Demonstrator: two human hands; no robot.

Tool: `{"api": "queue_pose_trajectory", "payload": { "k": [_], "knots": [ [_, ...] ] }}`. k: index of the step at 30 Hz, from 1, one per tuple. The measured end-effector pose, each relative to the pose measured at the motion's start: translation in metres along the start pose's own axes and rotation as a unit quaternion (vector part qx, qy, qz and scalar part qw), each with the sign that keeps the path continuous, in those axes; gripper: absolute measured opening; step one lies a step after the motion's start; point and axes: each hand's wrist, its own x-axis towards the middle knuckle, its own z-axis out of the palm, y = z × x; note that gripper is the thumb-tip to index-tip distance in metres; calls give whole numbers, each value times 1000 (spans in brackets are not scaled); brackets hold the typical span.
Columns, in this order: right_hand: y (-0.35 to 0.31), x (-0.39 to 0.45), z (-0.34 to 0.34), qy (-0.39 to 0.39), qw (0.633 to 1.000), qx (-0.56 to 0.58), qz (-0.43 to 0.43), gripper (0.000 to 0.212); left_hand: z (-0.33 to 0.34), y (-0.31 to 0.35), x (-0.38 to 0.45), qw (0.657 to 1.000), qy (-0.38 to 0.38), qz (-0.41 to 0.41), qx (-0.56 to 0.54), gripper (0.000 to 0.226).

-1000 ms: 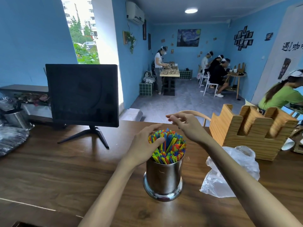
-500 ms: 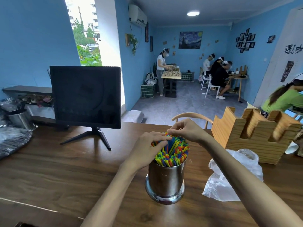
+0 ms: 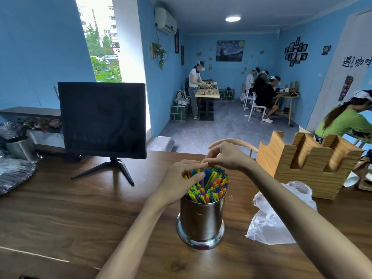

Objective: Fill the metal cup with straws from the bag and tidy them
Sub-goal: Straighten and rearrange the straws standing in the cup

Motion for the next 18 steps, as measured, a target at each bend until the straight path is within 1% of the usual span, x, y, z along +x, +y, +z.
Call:
{"api": "queue_pose_trajectory", "payload": {
  "k": [2, 5, 9, 11, 13, 14, 15, 16, 18],
  "knots": [
    [0, -2, 4, 25, 1000, 6, 0, 22, 0, -1, -1, 1000, 4, 1, 6, 30],
    [-2, -1, -3, 108, 992, 65, 5, 26, -2, -1, 0, 1000, 17, 9, -3, 29],
    [-18, -4, -26, 173, 979, 107, -4, 24, -5, 6, 2, 998, 62, 25, -20, 35],
    [-30, -10, -35, 209, 967, 139, -38, 20, -3, 11, 3, 993, 113, 20, -17, 30],
    [-45, -21, -41, 265, 944, 176, -83, 16, -1, 18, 5, 982, 186, 7, -34, 24],
    [-54, -27, -43, 282, 933, 198, -106, 14, -1, 23, 5, 977, 207, -6, -51, 30],
    [-62, -34, -43, 279, 924, 223, -134, 11, -2, 29, 6, 974, 212, -29, -68, 38],
    [-70, -42, -40, 257, 920, 246, -166, 9, -4, 35, 7, 974, 201, -54, -86, 44],
    [-83, -57, -30, 184, 920, 266, -220, 6, -7, 49, 11, 975, 147, -95, -138, 50]
  ]
}}
